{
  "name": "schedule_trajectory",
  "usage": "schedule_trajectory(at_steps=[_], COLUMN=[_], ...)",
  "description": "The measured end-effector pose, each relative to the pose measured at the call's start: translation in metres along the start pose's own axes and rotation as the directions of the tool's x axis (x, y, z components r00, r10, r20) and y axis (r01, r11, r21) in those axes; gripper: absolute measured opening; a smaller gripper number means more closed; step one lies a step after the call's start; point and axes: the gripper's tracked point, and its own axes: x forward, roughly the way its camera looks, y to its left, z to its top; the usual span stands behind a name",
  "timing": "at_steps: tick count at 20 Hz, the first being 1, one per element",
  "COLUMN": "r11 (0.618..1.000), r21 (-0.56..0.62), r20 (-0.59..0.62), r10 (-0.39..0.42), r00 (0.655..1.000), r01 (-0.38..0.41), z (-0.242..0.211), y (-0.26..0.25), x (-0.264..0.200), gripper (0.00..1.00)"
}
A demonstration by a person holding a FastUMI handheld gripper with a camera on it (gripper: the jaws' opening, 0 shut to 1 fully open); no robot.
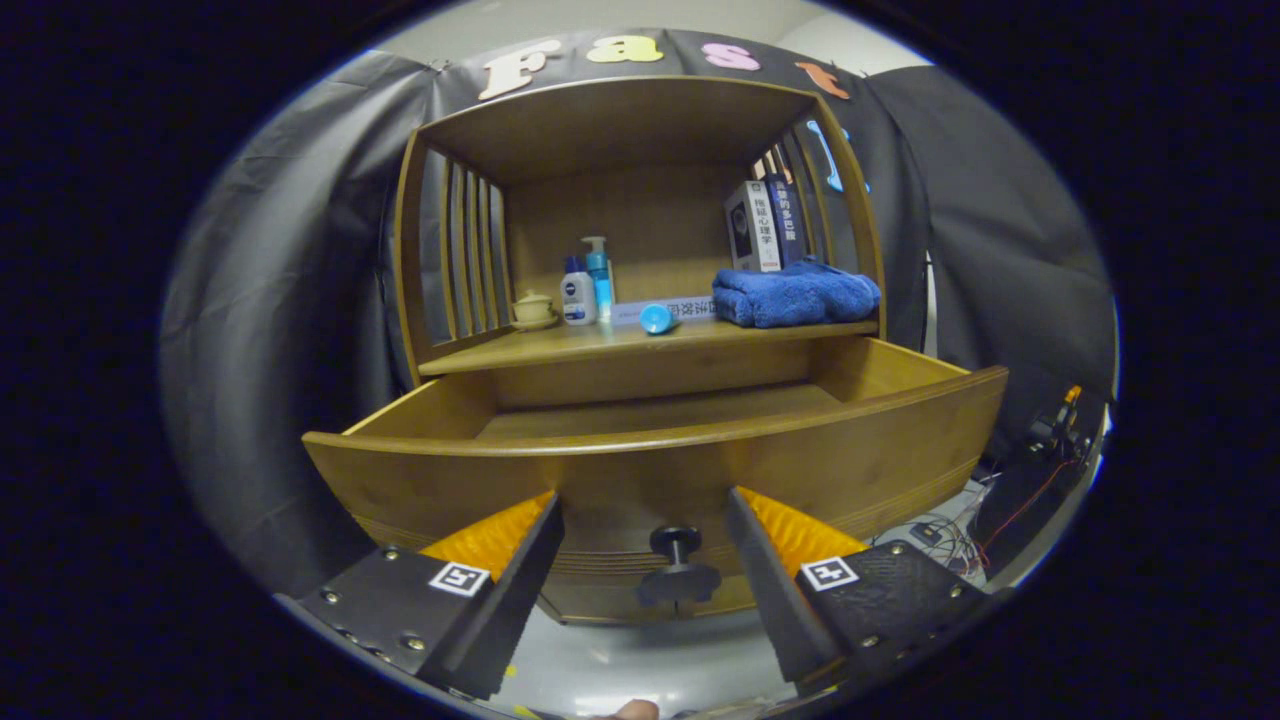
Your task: Pull open the drawer, take out the items inside it, and place them on the countertop above the cabinet.
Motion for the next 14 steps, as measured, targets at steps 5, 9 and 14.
schedule_trajectory(at_steps=[5, 9, 14], r11=[1.0, 1.0, 1.0], r21=[0.004, -0.009, -0.015], r20=[0.016, -0.016, -0.024], r10=[0.02, 0.02, 0.023], r00=[1.0, 1.0, 0.999], r01=[-0.02, -0.021, -0.023], z=[0.014, 0.012, 0.014], y=[-0.002, 0.0, 0.0], x=[0.008, 0.018, 0.02], gripper=[0.97, 0.98, 0.97])
